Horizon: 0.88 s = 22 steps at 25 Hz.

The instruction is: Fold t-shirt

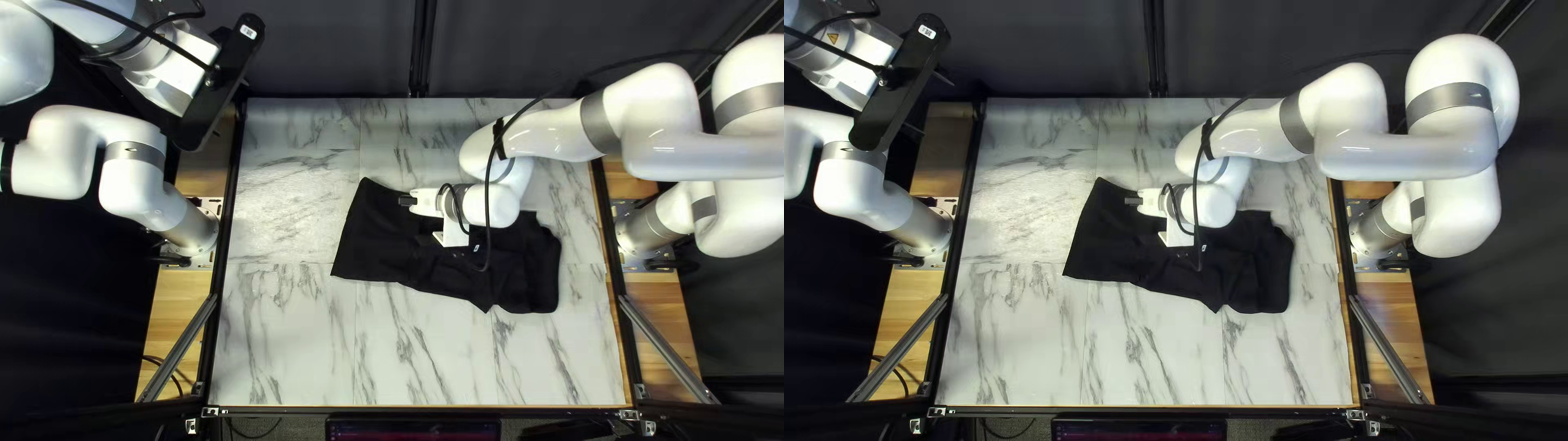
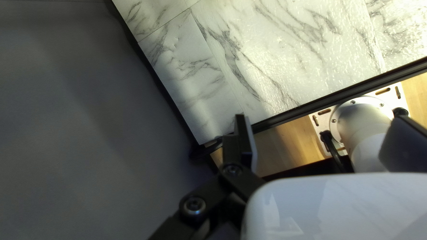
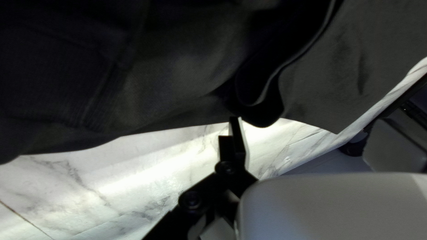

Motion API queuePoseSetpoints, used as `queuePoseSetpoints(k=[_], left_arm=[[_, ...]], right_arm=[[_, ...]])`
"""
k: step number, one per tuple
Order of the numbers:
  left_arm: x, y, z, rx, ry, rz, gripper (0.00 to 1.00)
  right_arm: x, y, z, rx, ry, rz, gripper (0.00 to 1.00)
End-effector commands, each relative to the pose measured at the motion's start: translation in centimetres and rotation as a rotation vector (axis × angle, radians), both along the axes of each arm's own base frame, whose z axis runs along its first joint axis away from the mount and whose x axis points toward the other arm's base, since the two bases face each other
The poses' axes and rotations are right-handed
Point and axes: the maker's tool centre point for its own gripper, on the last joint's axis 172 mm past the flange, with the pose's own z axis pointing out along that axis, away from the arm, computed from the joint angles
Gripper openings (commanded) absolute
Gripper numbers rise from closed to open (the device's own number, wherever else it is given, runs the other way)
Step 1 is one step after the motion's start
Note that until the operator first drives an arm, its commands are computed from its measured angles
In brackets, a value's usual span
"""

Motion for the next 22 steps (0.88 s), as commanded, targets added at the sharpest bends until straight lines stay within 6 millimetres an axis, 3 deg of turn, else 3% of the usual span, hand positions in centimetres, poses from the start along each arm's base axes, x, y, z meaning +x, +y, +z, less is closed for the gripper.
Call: queuePoseSetpoints(k=[1,22], left_arm=[[0.0,0.0,0.0,0.0,0.0,0.0,1.0],[0.0,0.0,0.0,0.0,0.0,0.0,1.0]], right_arm=[[0.4,0.3,-0.2,0.004,0.0,0.003,1.0],[0.8,2.0,-0.4,0.012,0.005,0.007,1.0]])
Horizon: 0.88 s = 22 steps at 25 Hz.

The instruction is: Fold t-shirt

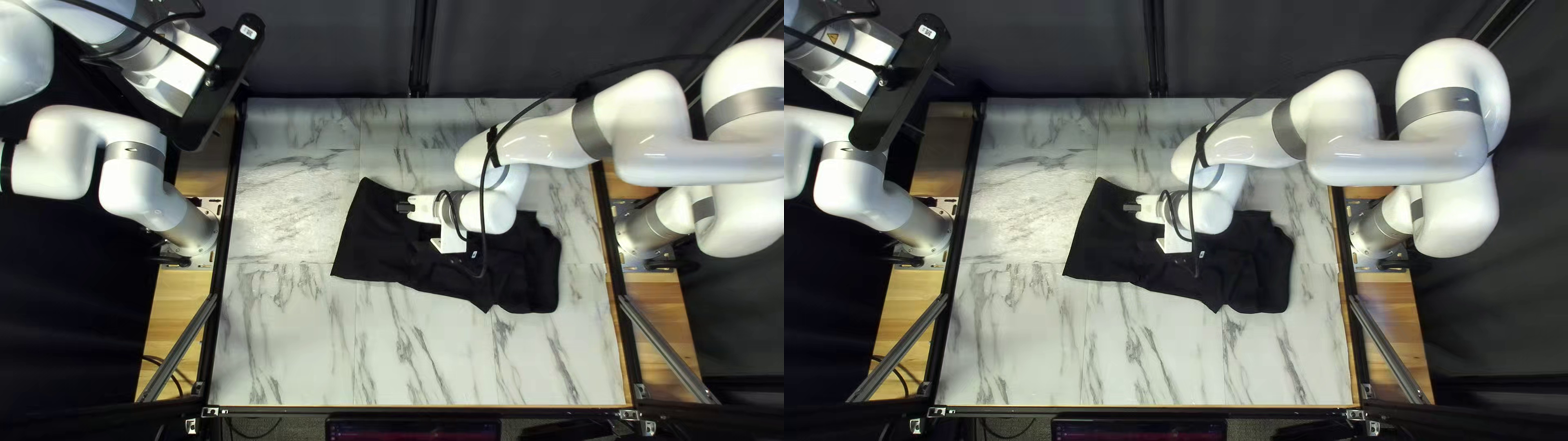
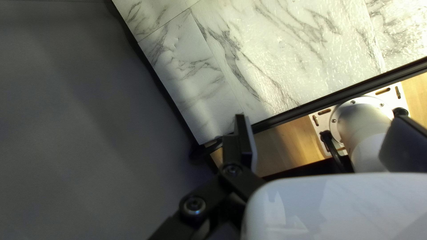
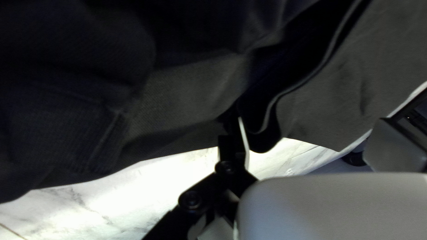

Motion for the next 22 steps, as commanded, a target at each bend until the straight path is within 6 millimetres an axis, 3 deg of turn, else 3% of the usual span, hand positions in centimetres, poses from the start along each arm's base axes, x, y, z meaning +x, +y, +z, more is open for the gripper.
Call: queuePoseSetpoints(k=[1,6,10,11,12,13,14,22], left_arm=[[0.0,0.0,0.0,0.0,0.0,0.0,1.0],[0.0,0.0,0.0,0.0,0.0,0.0,1.0],[0.0,0.0,0.0,0.0,0.0,0.0,1.0],[0.0,0.0,0.0,0.0,0.0,0.0,1.0],[0.0,0.0,0.0,0.0,0.0,0.0,1.0],[0.0,0.0,0.0,0.0,0.0,0.0,1.0],[0.0,0.0,0.0,0.0,0.0,0.0,1.0],[0.0,0.0,0.0,0.0,0.0,0.0,1.0]], right_arm=[[0.4,0.1,0.2,0.002,-0.002,0.001,1.0],[0.5,0.0,1.0,-0.005,-0.006,0.001,1.0],[0.0,0.0,0.2,0.001,0.0,-0.003,1.0],[-0.1,0.0,0.0,0.002,0.002,-0.003,0.95],[-0.1,0.0,0.0,0.004,0.004,-0.004,0.73],[-0.2,0.0,0.0,0.005,0.005,-0.004,0.25],[-0.2,0.0,0.0,0.006,0.006,-0.004,0.03],[-0.7,-0.3,0.2,0.008,0.005,-0.004,0.0]])
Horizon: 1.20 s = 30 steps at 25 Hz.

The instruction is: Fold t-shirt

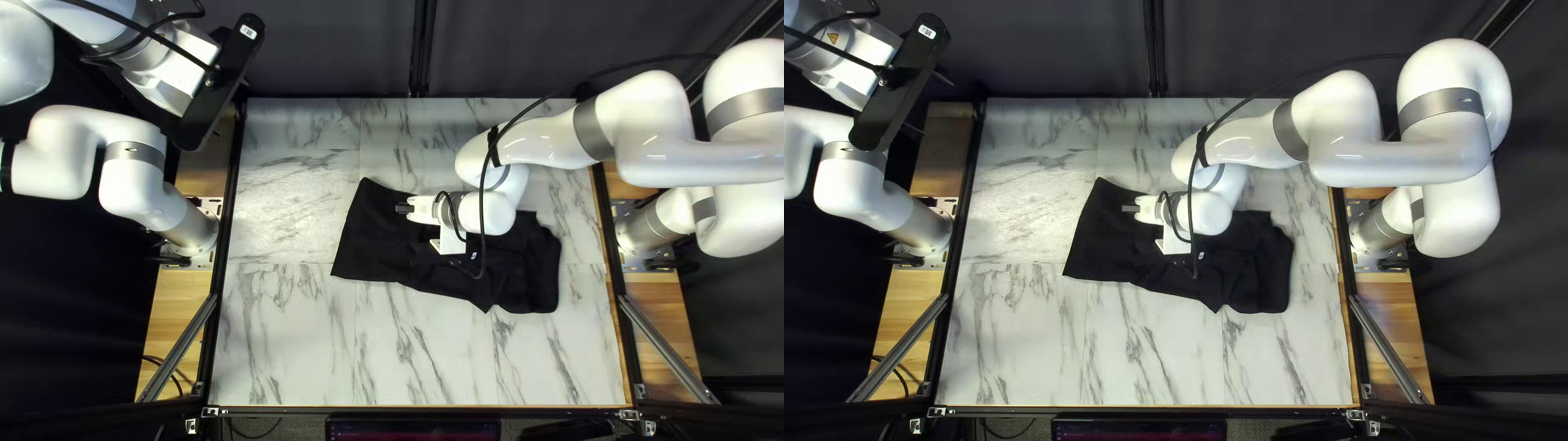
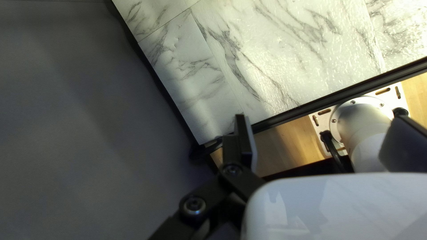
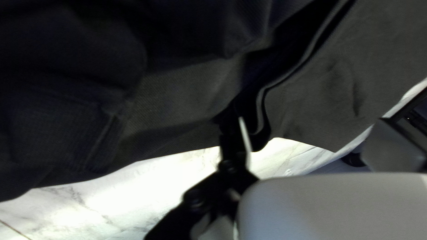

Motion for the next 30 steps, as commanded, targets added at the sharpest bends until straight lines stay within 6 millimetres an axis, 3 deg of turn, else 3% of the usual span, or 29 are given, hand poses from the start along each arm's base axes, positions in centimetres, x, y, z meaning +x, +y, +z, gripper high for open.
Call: queuePoseSetpoints(k=[1,30], left_arm=[[0.0,0.0,0.0,0.0,0.0,0.0,1.0],[0.0,0.0,0.0,0.0,0.0,0.0,1.0]], right_arm=[[-0.4,-0.2,0.2,0.0,-0.002,-0.001,0.0],[-2.3,0.1,3.3,-0.026,-0.014,-0.036,0.0]])
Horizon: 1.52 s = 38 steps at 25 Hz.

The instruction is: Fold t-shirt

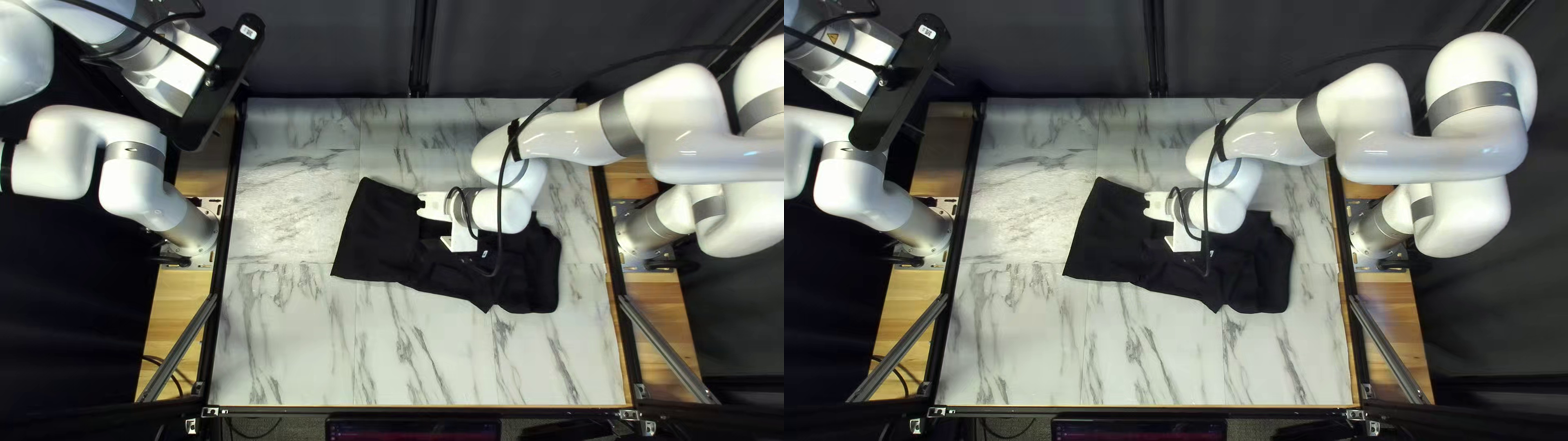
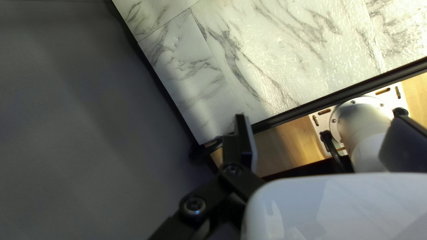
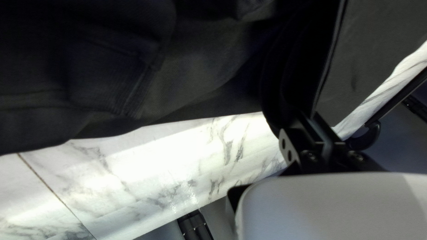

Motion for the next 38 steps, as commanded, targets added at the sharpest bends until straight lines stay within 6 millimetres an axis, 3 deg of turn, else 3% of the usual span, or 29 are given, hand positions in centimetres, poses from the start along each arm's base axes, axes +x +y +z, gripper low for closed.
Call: queuePoseSetpoints(k=[1,12,23,28,38], left_arm=[[0.0,0.0,0.0,0.0,0.0,0.0,1.0],[0.0,0.0,0.0,0.0,0.0,0.0,1.0],[0.0,0.0,0.0,0.0,0.0,0.0,1.0],[0.0,0.0,0.0,0.0,0.0,0.0,1.0],[0.0,0.0,0.0,0.0,0.0,0.0,1.0]], right_arm=[[-0.4,0.2,0.5,-0.004,0.0,-0.007,0.0],[-2.0,1.9,2.2,-0.018,0.008,-0.028,0.0],[-5.2,3.9,3.0,-0.026,0.028,-0.071,0.0],[-7.7,4.7,3.1,-0.027,0.041,-0.099,0.0],[-11.4,3.9,2.1,-0.009,0.073,-0.16,0.0]])
